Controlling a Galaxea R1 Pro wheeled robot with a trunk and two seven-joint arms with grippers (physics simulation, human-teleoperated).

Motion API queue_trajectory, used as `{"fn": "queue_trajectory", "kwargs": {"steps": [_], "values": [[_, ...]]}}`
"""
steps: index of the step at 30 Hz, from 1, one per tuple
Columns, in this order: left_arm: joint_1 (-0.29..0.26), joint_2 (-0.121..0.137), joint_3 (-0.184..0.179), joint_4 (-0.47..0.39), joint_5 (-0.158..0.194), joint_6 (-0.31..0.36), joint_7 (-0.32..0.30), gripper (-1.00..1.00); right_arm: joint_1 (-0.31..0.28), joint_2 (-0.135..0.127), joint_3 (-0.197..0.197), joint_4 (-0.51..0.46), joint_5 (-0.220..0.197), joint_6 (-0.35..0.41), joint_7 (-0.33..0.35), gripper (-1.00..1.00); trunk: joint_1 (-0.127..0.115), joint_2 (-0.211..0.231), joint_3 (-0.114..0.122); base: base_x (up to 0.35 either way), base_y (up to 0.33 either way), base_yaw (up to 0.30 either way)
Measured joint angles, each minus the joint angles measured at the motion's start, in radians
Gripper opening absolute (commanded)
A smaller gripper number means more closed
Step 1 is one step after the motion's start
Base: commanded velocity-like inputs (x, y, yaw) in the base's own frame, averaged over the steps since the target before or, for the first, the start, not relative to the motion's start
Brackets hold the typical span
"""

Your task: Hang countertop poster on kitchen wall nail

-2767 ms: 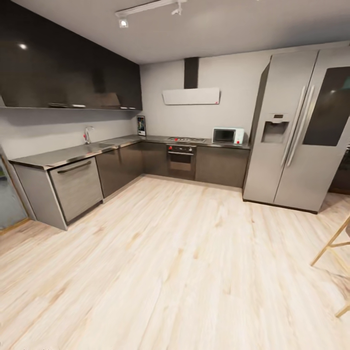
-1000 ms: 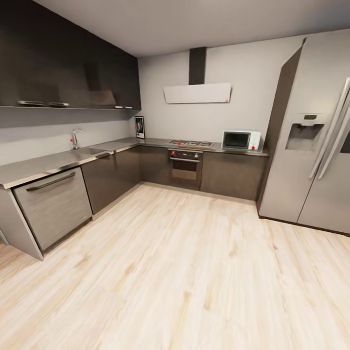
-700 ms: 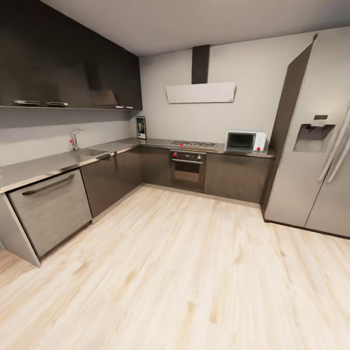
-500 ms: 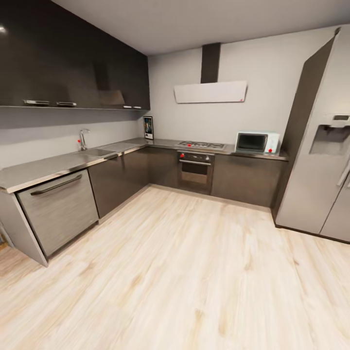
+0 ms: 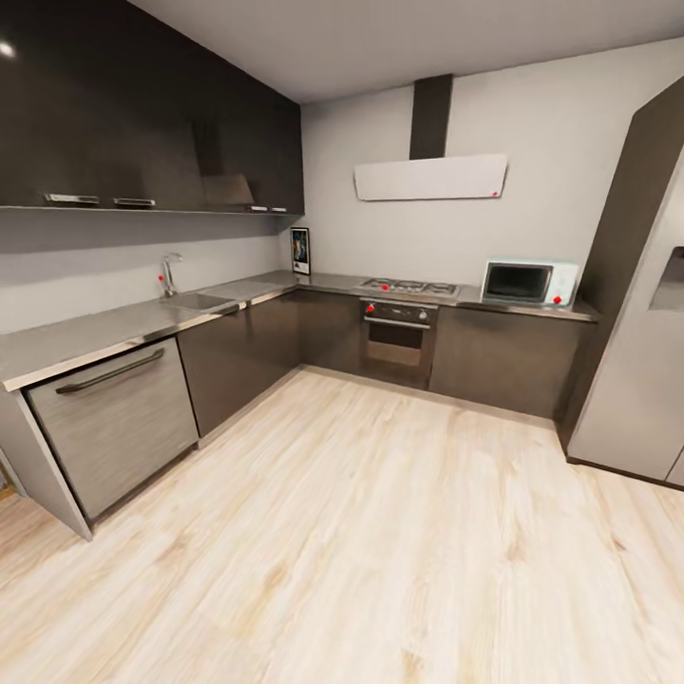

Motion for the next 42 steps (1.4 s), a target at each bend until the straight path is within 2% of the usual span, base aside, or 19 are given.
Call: {"fn": "queue_trajectory", "kwargs": {"steps": [9,17,42], "values": [[0.000,0.000,0.000,0.000,0.000,0.000,0.000,1.00,0.000,-0.001,0.000,0.001,0.000,0.000,0.000,1.00,0.000,0.000,0.000,0.341,0.012,0.001],[0.000,0.000,0.001,0.000,0.000,0.000,0.000,1.00,0.000,-0.014,0.000,0.001,0.000,0.000,0.000,1.00,0.000,0.000,0.000,0.341,0.001,0.000],[0.000,0.000,0.000,0.000,0.000,0.000,0.000,1.00,0.000,-0.014,0.000,0.001,0.000,0.000,0.000,1.00,0.000,0.000,0.000,0.341,0.000,0.000]]}}
